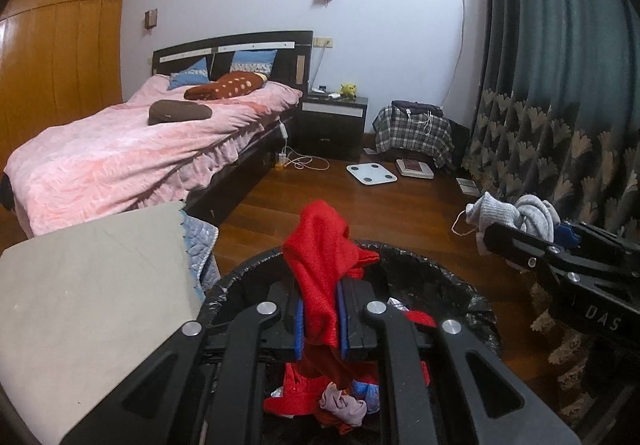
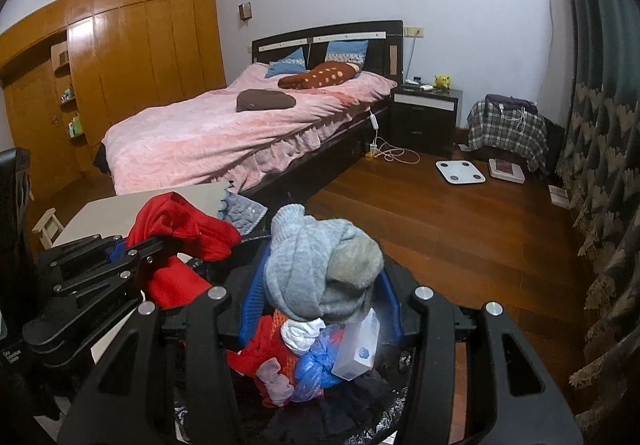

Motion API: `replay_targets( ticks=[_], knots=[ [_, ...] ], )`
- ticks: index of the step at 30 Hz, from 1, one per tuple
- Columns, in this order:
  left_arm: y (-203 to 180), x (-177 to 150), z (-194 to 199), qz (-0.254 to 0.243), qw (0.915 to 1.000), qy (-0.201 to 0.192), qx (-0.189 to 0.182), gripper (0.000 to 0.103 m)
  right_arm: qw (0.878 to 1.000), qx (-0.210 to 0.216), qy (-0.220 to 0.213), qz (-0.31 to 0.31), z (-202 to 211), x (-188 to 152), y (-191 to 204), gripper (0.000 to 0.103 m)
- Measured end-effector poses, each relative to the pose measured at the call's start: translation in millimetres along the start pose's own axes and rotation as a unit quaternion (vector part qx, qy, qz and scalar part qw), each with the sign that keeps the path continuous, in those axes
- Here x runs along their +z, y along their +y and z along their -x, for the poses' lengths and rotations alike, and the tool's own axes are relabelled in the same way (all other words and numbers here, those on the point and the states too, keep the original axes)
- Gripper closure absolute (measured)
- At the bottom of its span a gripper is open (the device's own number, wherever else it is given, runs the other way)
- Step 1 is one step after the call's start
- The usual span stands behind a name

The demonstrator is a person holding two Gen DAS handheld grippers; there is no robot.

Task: Collect trash
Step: 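Carry the red cloth and grey sock over the bin and open both grippers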

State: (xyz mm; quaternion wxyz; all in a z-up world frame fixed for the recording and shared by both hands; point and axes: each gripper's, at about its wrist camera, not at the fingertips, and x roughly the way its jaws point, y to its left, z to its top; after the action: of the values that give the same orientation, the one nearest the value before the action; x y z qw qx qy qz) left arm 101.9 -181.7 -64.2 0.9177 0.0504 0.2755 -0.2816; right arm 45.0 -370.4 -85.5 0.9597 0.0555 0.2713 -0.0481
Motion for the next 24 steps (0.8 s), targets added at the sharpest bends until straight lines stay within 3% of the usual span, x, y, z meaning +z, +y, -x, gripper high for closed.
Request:
replay_targets(
  ticks=[12,14,15,17,22,24],
  knots=[
    [5.1,-0.1,-18.7,0.006,0.9998,0.018,-0.002,0.09,1.0,0.007,0.016,0.001,-22.4,-0.7,-2.9,0.053],
    [7.8,1.1,-22.1,0.01,0.9996,0.026,-0.005,0.078,1.0,0.0,0.021,0.004,-25.1,-0.6,-1.1,0.047],
    [9.3,2.1,-23.2,0.013,0.9995,0.027,-0.008,0.073,1.0,-0.004,0.023,0.005,-26.3,-0.9,-1.3,0.038],
    [12.9,2.6,-24.2,0.017,0.9993,0.031,-0.014,0.051,1.0,-0.005,0.024,0.005,-26.6,-0.7,-2.1,0.032],
    [22.3,4.2,-13.6,0.019,0.9996,0.018,0.004,0.029,1.0,-0.019,0.013,0.008,-19.2,-0.7,-3.8,0.01],
    [26.5,5.1,-3.9,0.02,0.9995,0.011,0.02,0.021,1.0,-0.02,0.017,0.008,-15.6,-0.6,-4.5,0.008]
  ],
)
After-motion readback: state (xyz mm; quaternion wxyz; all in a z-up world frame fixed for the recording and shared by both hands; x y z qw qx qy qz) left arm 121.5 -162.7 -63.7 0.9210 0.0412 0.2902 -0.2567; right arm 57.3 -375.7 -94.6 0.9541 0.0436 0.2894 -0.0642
